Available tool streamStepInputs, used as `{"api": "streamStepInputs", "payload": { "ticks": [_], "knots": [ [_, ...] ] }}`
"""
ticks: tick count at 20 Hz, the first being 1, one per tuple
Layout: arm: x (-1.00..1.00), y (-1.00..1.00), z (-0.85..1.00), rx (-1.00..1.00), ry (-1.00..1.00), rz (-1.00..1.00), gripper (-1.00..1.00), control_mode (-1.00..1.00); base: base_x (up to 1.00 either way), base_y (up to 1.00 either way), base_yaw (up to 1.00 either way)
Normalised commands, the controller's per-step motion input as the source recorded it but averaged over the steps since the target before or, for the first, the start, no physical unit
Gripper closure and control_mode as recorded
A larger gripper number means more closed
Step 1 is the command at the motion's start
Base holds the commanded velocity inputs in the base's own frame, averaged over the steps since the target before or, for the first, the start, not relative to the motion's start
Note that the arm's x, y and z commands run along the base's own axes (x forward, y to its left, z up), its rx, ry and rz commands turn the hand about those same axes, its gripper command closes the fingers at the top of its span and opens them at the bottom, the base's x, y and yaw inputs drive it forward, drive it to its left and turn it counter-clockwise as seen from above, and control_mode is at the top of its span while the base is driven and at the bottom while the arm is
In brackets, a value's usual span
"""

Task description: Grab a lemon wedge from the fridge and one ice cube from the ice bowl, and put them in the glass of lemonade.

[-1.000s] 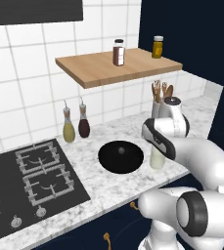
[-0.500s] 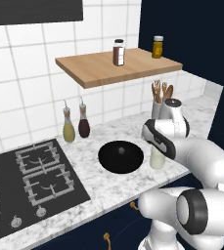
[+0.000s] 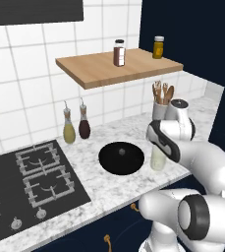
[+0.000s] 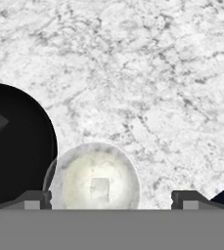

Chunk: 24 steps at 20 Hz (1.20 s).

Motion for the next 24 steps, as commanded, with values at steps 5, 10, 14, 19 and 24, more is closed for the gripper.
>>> {"api": "streamStepInputs", "payload": {
  "ticks": [5,10,14,19,24],
  "knots": [
    [-0.21,0.0,0.17,0.02,-0.07,0.0,-1.0,-1.0,0.0,0.0,0.0],
    [-0.12,0.0,0.13,0.01,-0.12,0.0,-1.0,-1.0,0.0,0.0,0.0],
    [-0.34,0.0,0.17,0.04,-0.11,0.0,-1.0,-1.0,0.0,0.0,0.0],
    [-0.84,0.11,0.26,0.03,-0.1,0.02,-1.0,-1.0,0.0,0.0,0.0],
    [-0.88,0.43,1.0,-0.09,0.12,0.13,-1.0,-1.0,0.0,0.0,0.0]
  ]
}}
